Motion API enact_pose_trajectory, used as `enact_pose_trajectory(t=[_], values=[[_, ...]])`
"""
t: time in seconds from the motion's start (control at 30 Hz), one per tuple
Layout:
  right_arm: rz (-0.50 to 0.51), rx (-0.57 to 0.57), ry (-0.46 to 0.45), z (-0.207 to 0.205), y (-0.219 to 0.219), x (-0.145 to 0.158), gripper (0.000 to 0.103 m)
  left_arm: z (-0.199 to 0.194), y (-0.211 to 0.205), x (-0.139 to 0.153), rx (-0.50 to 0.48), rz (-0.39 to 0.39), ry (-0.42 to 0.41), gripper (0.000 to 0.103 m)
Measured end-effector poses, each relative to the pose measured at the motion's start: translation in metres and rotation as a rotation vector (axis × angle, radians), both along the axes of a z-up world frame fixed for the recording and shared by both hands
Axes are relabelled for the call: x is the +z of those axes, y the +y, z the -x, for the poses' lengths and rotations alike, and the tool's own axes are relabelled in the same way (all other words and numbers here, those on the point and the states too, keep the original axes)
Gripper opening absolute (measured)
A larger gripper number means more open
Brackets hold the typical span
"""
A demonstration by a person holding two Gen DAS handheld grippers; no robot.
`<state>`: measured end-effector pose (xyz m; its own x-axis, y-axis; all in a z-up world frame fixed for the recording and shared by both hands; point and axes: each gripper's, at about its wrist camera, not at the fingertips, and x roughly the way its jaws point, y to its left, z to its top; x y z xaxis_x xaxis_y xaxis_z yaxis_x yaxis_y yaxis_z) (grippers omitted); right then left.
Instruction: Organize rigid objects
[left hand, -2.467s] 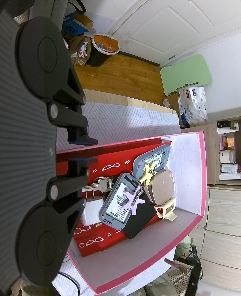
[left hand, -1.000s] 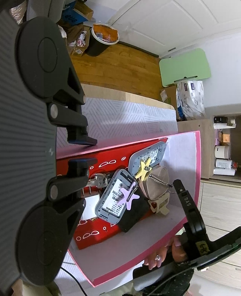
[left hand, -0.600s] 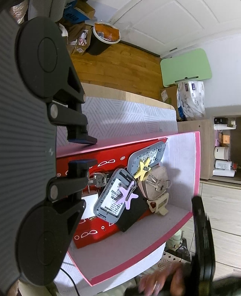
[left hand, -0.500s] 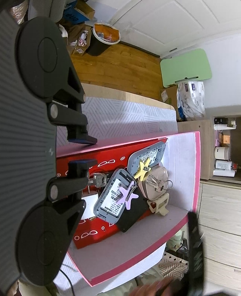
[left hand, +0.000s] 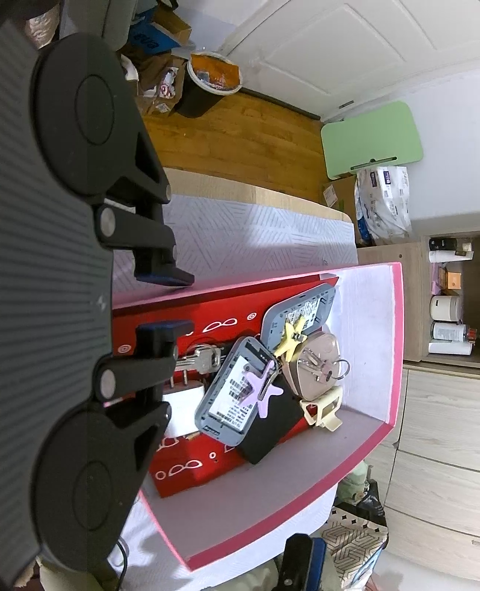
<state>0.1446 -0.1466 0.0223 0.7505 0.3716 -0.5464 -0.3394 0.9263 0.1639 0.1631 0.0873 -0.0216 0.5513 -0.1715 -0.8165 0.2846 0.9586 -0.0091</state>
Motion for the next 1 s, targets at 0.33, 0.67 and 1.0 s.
enact_pose_trajectory(t=[0.33,0.67,1.0], values=[[-0.014,-0.040,-0.042,0.030,-0.003,0.000,0.058,0.031,0.000,0.028,0.022,-0.056,-0.082,0.041],[-0.018,-0.040,-0.057,0.058,0.000,0.016,0.070,0.070,-0.015,0.056,0.014,-0.054,-0.116,0.075],[-0.024,-0.220,-0.021,0.080,-0.009,0.031,0.103,0.091,-0.039,0.069,0.020,-0.058,-0.086,0.087]])
